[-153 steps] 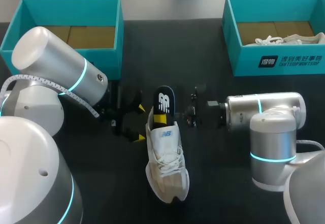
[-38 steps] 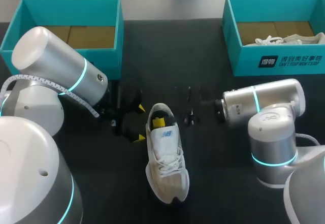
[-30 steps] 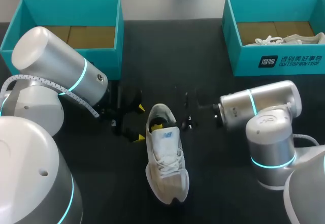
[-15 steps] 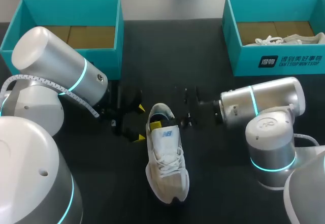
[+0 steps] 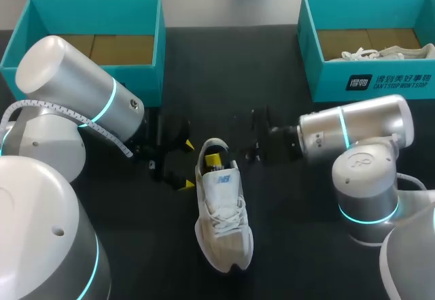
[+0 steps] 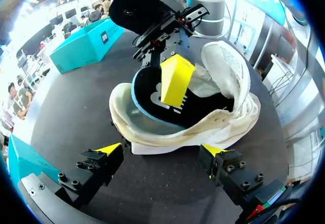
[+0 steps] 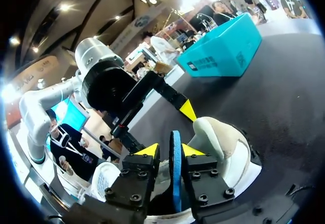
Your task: Take the shoe out of the shoebox, open the shoe tongue, remove and reinsert the insole, then place the shoe into the shoebox
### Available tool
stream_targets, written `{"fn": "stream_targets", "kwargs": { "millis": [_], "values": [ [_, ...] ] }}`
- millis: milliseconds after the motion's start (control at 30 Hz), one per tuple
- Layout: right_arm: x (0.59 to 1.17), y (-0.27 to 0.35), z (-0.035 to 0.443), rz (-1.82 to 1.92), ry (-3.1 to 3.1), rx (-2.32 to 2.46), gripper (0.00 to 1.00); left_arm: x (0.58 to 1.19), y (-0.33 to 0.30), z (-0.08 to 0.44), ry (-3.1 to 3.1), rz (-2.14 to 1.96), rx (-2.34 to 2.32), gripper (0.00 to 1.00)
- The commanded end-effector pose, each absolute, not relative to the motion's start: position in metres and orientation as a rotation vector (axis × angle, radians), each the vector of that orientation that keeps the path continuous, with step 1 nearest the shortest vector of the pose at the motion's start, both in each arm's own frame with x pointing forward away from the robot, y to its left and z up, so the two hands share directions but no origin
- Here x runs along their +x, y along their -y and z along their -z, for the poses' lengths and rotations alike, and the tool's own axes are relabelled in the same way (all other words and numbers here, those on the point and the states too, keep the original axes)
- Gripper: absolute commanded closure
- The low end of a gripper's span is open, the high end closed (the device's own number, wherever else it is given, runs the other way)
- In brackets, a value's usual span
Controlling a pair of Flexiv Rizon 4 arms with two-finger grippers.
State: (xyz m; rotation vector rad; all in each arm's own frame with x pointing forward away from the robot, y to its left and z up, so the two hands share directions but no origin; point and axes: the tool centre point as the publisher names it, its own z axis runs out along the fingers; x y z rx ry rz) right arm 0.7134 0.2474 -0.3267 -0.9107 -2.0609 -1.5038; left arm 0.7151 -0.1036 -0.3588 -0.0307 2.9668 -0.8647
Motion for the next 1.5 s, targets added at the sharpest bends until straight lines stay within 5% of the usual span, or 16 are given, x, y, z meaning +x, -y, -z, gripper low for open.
{"fn": "stream_targets", "kwargs": {
  "millis": [33,767,800,833,967,1500],
  "values": [
    [0.713,-0.25,0.328,1.495,2.059,-0.912,1.0,0.715,0.105,0.359,-2.967,0.858,-0.031,0.0],
    [0.687,-0.254,0.351,1.333,1.984,-0.959,1.0,0.715,0.105,0.359,-2.967,0.858,-0.031,0.0],
    [0.689,-0.254,0.349,1.34,1.994,-0.957,0.87,0.715,0.105,0.359,-2.967,0.858,-0.031,0.0],
    [0.691,-0.254,0.347,1.344,2.004,-0.951,0.58,0.715,0.105,0.359,-2.967,0.858,-0.031,0.0],
    [0.697,-0.253,0.342,1.345,2.032,-0.945,0.32,0.715,0.105,0.359,-2.967,0.858,-0.031,0.0],
    [0.704,-0.246,0.325,1.258,2.13,-0.934,0.41,0.716,0.104,0.358,-2.969,0.866,-0.021,0.0]
  ]
}}
